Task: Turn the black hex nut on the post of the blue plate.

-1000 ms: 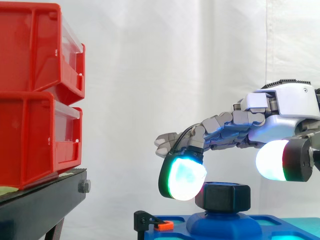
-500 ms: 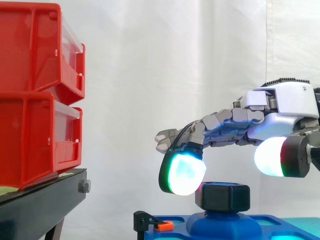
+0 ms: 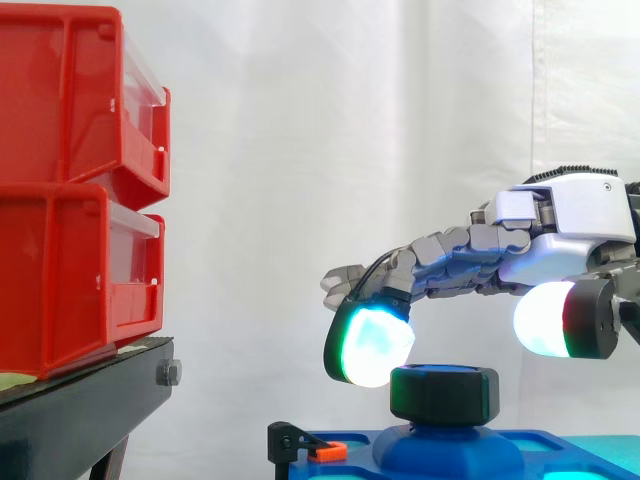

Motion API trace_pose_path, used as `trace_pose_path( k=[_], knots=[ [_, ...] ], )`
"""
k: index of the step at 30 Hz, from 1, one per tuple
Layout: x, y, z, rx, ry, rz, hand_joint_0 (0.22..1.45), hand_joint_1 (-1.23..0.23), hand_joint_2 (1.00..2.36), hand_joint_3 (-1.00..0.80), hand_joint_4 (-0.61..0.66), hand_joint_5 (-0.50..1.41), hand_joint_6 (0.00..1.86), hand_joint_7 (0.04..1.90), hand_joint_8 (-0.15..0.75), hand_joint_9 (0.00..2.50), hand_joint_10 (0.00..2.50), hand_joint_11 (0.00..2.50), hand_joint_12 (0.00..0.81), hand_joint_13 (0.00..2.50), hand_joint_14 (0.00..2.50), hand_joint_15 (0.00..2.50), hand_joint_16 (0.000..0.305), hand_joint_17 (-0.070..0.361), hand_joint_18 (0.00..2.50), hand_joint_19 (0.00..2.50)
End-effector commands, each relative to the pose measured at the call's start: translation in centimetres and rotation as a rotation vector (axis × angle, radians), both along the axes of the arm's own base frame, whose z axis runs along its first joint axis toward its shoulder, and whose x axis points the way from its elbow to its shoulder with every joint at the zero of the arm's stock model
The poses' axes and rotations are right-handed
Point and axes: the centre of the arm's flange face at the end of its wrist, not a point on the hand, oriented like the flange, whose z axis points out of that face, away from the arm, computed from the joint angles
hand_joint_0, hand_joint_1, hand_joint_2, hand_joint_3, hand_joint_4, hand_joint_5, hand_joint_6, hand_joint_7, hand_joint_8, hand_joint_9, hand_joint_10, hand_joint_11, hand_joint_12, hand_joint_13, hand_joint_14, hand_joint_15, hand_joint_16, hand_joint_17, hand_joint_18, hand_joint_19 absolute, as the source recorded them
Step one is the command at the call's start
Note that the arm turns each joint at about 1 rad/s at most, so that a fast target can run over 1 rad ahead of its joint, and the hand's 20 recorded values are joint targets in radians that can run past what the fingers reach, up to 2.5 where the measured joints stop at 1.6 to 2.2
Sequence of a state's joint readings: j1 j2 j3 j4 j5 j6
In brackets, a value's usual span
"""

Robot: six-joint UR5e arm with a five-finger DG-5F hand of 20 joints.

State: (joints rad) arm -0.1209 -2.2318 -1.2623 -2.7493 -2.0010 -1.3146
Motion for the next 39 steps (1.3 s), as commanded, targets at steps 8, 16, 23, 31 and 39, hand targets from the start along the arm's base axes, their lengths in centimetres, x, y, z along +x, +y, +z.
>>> trace_pose_path(
  k=[8,16,23,31,39],
  knots=[
    [-0.5,-1.4,0.0,-0.008,-0.001,-0.007,0.46,-0.43,1.0,-0.5,0.22,-0.21,0.5,0.86,0.253,0.21,0.0,0.0,0.359,0.01,0.0,0.0,0.053,0.118,0.01,0.36],
    [-0.5,-2.0,0.1,-0.009,-0.01,-0.012,0.46,-0.43,1.0,-0.5,0.22,-0.21,0.5,0.86,0.253,0.21,0.0,0.0,0.359,0.01,0.0,0.0,0.053,0.119,0.0,0.37],
    [-0.7,-2.4,0.1,-0.005,-0.003,-0.017,0.46,-0.43,1.0,-0.5,0.22,-0.21,0.5,0.85,0.254,0.21,0.0,0.0,0.359,0.01,0.0,0.0,0.053,0.118,0.01,0.37],
    [-0.1,-2.2,1.7,-0.003,-0.014,-0.012,0.46,-0.43,1.0,-0.5,0.22,-0.21,0.5,0.85,0.254,0.21,0.0,0.0,0.359,0.01,0.0,0.0,0.053,0.118,0.01,0.37],
    [1.0,-1.0,4.8,-0.002,0.011,0.0,0.46,-0.43,1.0,-0.5,0.22,-0.21,0.5,0.85,0.254,0.21,0.0,0.0,0.359,0.01,0.0,0.0,0.052,0.118,0.01,0.36]
  ],
)
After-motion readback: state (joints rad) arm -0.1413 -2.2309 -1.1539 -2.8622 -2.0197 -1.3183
